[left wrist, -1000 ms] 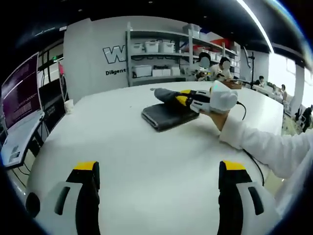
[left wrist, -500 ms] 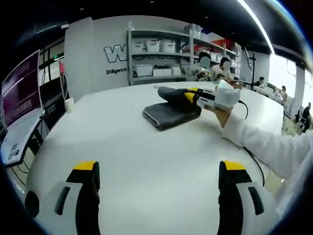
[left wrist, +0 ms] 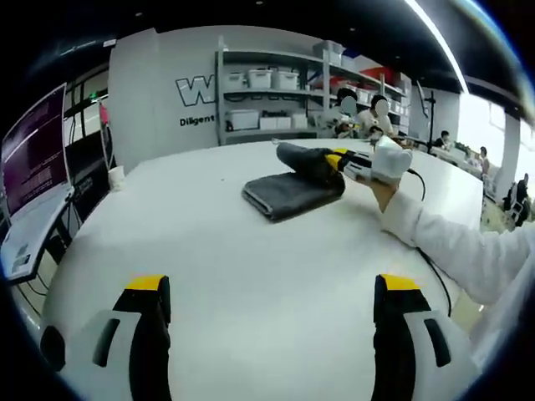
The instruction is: Open the folded towel by lifting each exposed corner and separating the folded layers until the towel lies flat within the target outline without major curled edges
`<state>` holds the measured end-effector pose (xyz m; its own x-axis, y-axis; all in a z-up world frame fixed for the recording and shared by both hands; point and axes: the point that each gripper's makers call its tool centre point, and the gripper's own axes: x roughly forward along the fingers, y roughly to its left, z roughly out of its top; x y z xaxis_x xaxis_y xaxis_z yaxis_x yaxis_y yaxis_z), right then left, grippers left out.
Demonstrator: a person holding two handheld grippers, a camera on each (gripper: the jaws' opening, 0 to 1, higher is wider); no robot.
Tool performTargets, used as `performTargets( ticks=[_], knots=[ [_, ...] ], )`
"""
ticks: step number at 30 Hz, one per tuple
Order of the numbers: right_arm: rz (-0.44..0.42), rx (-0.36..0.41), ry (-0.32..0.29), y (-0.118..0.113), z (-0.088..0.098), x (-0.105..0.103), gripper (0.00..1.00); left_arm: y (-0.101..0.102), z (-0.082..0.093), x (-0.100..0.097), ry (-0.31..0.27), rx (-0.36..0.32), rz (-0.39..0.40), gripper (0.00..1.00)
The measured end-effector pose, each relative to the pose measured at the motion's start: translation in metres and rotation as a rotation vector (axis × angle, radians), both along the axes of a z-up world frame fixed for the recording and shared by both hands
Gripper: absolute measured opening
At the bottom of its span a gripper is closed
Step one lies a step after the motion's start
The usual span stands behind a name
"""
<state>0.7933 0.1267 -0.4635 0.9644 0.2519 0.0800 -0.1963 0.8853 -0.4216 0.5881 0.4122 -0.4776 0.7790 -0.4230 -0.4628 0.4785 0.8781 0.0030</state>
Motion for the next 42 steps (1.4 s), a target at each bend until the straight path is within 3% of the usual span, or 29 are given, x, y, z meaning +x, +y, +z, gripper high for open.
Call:
performTargets(
  ticks=[9,24,42],
  knots=[
    [-0.081,0.058,0.013,-0.036,-0.002,-0.001,0.02,0.001,0.000,0.000,0.000,-0.002,0.000,1.00],
    [-0.264,0.207,0.073,-0.122,-0.020,0.010,0.02,0.000,-0.001,0.000,0.004,-0.002,-0.002,1.00],
    [-0.362,0.309,0.148,-0.156,-0.042,-0.001,0.02,-0.002,-0.003,-0.001,0.007,-0.002,-0.009,1.00]
  ],
)
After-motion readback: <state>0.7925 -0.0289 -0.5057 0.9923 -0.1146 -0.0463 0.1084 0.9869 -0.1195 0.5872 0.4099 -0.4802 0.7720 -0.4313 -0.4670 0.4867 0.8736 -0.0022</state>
